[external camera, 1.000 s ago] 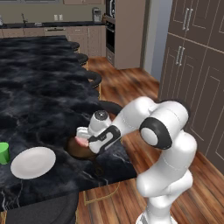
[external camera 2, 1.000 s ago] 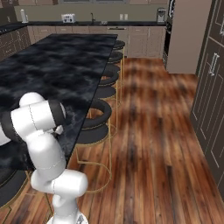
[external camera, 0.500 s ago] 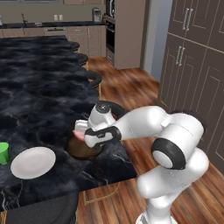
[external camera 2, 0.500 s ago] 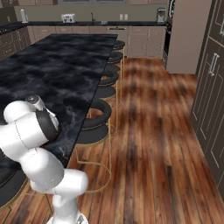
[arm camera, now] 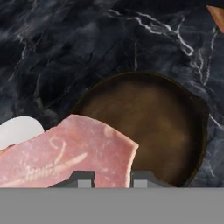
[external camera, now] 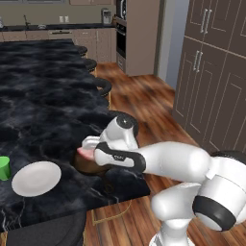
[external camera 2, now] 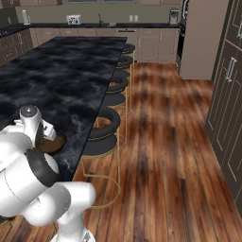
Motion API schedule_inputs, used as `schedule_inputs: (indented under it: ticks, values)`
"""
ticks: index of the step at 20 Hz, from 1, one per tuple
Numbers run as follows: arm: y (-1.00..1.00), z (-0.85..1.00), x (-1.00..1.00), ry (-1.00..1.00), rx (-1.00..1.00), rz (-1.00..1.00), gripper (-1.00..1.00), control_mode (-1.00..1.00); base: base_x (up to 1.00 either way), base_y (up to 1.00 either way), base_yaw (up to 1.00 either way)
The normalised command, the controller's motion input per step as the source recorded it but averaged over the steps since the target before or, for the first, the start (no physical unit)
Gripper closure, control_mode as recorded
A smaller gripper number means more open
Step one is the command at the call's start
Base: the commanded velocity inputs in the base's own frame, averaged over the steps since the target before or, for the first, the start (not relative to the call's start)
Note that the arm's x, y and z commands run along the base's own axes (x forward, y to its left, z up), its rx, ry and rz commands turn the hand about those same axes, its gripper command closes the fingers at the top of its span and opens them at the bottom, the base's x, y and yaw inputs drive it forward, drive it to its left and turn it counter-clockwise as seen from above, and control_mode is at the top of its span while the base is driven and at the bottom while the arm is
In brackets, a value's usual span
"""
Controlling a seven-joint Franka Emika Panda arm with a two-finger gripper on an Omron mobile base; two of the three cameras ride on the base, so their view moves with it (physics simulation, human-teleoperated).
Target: Pick up the pan with the steak in it and place it on the dining table. Then place the steak on the plate.
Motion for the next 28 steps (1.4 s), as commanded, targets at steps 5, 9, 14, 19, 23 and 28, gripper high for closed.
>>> schedule_inputs:
  ticks: [5,9,14,19,23,28]
  values:
    - [0.36,0.23,-0.22,-0.02,0.07,0.16,1.0,-1.0,0.0,0.0,0.0]
    - [0.62,0.22,-0.13,0.0,0.01,0.11,1.0,-1.0,0.0,0.0,0.0]
    - [0.75,0.18,-0.04,0.0,0.0,0.09,1.0,-1.0,0.0,0.0,0.0]
    - [0.83,0.01,0.0,0.0,-0.01,0.06,1.0,-1.0,0.0,0.0,0.0]
    - [0.42,-0.02,-0.1,-0.01,-0.03,0.02,1.0,-1.0,0.0,0.0,0.0]
    - [0.07,-0.03,0.0,0.0,-0.01,0.0,1.0,-1.0,0.0,0.0,0.0]
